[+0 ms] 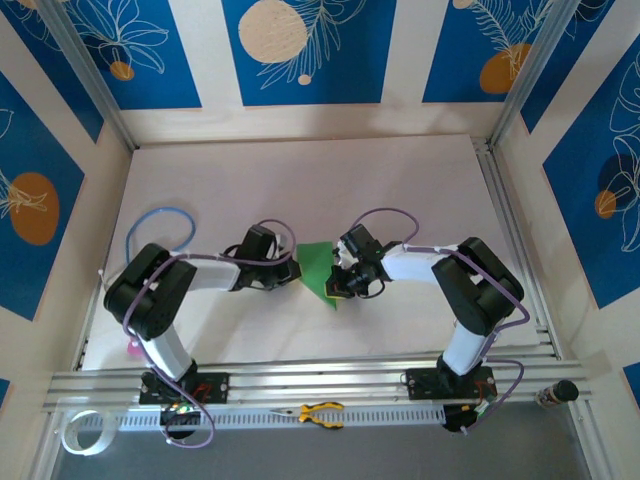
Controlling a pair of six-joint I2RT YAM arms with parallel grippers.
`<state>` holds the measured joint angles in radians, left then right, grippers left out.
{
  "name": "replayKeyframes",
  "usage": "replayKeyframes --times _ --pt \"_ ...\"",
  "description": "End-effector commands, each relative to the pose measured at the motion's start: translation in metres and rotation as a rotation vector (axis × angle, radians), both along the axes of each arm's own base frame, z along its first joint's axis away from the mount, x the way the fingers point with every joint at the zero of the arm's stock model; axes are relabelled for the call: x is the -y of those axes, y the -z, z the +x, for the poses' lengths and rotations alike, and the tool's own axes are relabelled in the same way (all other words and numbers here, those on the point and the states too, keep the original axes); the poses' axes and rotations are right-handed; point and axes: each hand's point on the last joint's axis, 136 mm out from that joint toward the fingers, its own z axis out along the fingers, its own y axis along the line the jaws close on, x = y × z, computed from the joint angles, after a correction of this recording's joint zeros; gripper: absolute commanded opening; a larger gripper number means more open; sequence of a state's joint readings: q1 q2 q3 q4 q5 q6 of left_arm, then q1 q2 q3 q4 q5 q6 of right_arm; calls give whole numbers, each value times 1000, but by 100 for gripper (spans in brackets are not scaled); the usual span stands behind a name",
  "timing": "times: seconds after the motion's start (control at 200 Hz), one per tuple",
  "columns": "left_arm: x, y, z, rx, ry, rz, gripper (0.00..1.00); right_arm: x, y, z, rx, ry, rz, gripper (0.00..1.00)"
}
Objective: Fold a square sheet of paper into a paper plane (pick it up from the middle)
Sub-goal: Third fold the triangle at the center of the table.
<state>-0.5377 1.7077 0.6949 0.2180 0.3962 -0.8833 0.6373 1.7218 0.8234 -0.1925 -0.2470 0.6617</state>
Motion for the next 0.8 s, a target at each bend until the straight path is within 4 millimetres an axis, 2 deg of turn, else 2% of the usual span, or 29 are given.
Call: replayKeyframes --times 0.0,0.14,0.305,0.49,0.65,0.795 --pt "-12 -13 9 40 -36 30 6 30 26 -17 -38 2 -144 0" --pt "-2 -37 9 83 -17 -18 7 28 20 -12 -8 -25 -137 0" --pt "22 -45 -1 87 60 -61 8 26 16 -5 25 -66 -133 0" --pt "35 -28 -9 48 101 -70 8 24 11 2 37 -96 -117 0" --pt "32 -4 -10 4 94 -17 7 19 4 3 47 -113 -86 0" --pt "31 2 -9 -5 90 -7 7 14 -3 6 56 -121 -68 1"
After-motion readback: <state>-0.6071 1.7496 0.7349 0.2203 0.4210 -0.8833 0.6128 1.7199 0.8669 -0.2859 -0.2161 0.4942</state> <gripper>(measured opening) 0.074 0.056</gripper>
